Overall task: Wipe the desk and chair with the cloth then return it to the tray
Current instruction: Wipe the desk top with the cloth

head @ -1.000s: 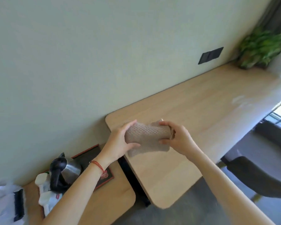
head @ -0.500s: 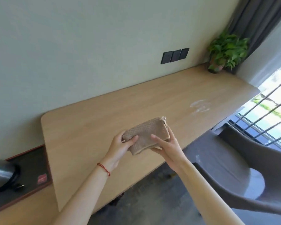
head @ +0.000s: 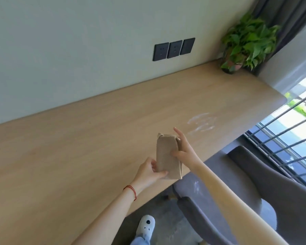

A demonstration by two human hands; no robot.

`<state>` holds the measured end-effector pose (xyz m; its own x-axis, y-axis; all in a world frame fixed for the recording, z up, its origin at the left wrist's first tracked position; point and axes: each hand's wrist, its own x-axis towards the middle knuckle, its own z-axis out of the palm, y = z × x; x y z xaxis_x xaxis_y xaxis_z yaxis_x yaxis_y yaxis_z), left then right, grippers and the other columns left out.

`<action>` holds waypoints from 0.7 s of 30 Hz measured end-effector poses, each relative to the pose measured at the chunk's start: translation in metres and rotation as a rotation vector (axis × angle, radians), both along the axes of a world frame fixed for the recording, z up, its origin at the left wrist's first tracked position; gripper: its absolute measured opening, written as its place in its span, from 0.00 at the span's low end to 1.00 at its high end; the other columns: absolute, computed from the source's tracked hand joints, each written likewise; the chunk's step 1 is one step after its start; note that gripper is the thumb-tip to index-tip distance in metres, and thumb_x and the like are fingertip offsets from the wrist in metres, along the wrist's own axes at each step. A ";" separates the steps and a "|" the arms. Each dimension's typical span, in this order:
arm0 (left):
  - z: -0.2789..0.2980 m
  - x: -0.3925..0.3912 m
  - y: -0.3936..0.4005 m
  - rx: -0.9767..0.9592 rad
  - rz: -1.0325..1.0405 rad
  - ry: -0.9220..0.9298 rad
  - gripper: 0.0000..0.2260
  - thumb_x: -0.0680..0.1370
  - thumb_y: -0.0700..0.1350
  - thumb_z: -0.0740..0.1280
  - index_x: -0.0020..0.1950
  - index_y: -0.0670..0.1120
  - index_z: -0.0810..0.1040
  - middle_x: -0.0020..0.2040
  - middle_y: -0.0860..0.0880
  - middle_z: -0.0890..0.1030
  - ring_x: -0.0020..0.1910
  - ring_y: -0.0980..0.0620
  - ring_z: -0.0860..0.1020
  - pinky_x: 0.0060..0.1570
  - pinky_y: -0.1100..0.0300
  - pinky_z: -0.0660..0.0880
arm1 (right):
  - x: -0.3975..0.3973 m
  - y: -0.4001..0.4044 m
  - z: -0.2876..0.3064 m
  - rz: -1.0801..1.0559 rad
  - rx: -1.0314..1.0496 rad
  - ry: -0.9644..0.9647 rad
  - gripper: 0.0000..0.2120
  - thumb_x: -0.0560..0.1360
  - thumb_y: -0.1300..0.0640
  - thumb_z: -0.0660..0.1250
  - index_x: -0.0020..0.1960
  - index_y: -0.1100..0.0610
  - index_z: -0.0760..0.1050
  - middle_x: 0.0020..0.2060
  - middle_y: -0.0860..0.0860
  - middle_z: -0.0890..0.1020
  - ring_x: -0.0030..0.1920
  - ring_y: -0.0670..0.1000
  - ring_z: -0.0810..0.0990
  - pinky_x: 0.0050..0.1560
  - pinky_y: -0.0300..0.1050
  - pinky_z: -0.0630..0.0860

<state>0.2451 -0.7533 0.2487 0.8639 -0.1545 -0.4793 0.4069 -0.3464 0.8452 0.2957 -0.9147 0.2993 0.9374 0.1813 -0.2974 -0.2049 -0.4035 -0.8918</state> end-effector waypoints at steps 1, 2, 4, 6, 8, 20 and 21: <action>-0.003 0.010 -0.011 0.000 -0.004 0.010 0.16 0.69 0.54 0.73 0.44 0.50 0.68 0.43 0.53 0.77 0.41 0.58 0.75 0.34 0.67 0.69 | 0.014 -0.007 -0.004 0.048 -0.067 -0.028 0.40 0.72 0.75 0.59 0.75 0.47 0.53 0.64 0.57 0.71 0.64 0.55 0.71 0.61 0.53 0.74; -0.006 0.019 -0.021 0.006 -0.004 0.015 0.15 0.69 0.55 0.72 0.44 0.50 0.68 0.42 0.53 0.77 0.41 0.58 0.76 0.34 0.66 0.69 | 0.028 -0.015 -0.007 0.096 -0.123 -0.063 0.40 0.72 0.75 0.59 0.76 0.48 0.53 0.66 0.58 0.70 0.66 0.55 0.70 0.63 0.53 0.73; -0.011 0.038 -0.038 0.039 0.003 0.016 0.15 0.70 0.56 0.71 0.44 0.49 0.70 0.41 0.54 0.77 0.41 0.57 0.76 0.35 0.65 0.69 | 0.054 -0.028 -0.015 0.173 -0.230 -0.137 0.39 0.72 0.75 0.60 0.75 0.48 0.54 0.69 0.56 0.67 0.70 0.54 0.66 0.64 0.47 0.68; -0.016 0.053 -0.054 0.040 0.024 0.015 0.13 0.71 0.55 0.70 0.45 0.49 0.73 0.40 0.54 0.77 0.42 0.55 0.77 0.39 0.64 0.72 | 0.073 -0.040 -0.024 0.228 -0.299 -0.215 0.38 0.72 0.75 0.60 0.75 0.49 0.57 0.72 0.54 0.64 0.72 0.53 0.64 0.66 0.45 0.65; -0.019 0.066 -0.069 0.007 0.052 0.031 0.09 0.72 0.52 0.70 0.44 0.49 0.74 0.41 0.53 0.79 0.45 0.52 0.78 0.44 0.60 0.75 | 0.086 -0.049 -0.033 0.276 -0.352 -0.301 0.36 0.71 0.76 0.61 0.73 0.52 0.62 0.74 0.55 0.61 0.73 0.55 0.62 0.68 0.45 0.63; -0.056 0.086 -0.106 0.673 0.322 -0.389 0.20 0.78 0.38 0.61 0.69 0.50 0.70 0.69 0.43 0.68 0.68 0.41 0.66 0.67 0.49 0.64 | 0.083 -0.072 -0.114 0.480 -0.662 -0.382 0.34 0.79 0.42 0.56 0.77 0.54 0.46 0.78 0.50 0.47 0.77 0.49 0.41 0.78 0.52 0.44; -0.060 0.091 -0.109 0.691 0.320 -0.373 0.21 0.79 0.38 0.59 0.71 0.50 0.68 0.72 0.42 0.65 0.72 0.39 0.62 0.71 0.46 0.60 | 0.081 -0.070 -0.117 0.460 -0.688 -0.423 0.33 0.79 0.42 0.56 0.77 0.55 0.48 0.78 0.51 0.50 0.78 0.51 0.43 0.78 0.52 0.43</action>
